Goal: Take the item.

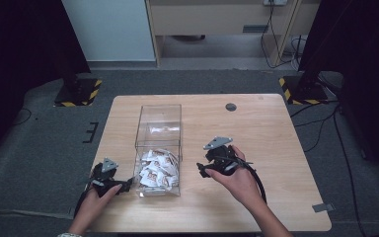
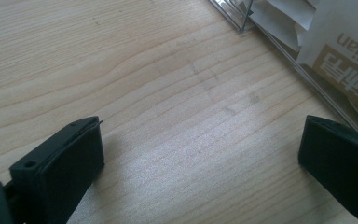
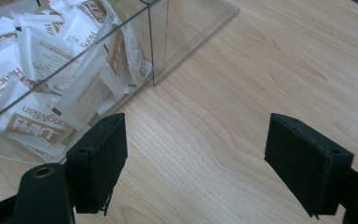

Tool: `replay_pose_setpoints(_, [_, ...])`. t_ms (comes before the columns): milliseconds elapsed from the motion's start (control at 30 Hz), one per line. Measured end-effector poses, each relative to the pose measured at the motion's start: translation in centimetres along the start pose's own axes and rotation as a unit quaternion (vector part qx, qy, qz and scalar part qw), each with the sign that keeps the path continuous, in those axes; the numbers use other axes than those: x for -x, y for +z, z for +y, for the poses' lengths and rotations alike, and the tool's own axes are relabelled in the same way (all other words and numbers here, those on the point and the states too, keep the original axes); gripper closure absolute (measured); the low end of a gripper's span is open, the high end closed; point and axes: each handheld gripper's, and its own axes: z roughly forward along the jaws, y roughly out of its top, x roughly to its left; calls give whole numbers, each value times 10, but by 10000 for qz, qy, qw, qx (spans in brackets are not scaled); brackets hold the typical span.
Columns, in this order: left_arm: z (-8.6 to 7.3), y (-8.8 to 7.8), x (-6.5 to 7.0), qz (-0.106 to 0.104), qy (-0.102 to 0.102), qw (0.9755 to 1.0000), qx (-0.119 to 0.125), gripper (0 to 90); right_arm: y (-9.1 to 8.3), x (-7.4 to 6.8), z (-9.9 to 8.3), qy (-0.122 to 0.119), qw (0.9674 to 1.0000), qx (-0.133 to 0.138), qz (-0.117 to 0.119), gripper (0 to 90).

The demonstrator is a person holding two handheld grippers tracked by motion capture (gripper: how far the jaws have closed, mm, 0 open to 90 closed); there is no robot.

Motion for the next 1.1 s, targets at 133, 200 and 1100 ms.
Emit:
replay_pose_setpoints(133, [0,0,0,1,0,10000,1,0,0,-6,7,-79,9999,18,96,210])
replay_pose_setpoints(200, [0,0,0,1,1,10000,1,0,1,-7,9,-67,9999,8,104,218])
replay_pose_setpoints(1100, [0,0,0,1,-1,10000,-1,0,-6,-38,52,-445,9964,281,663,425])
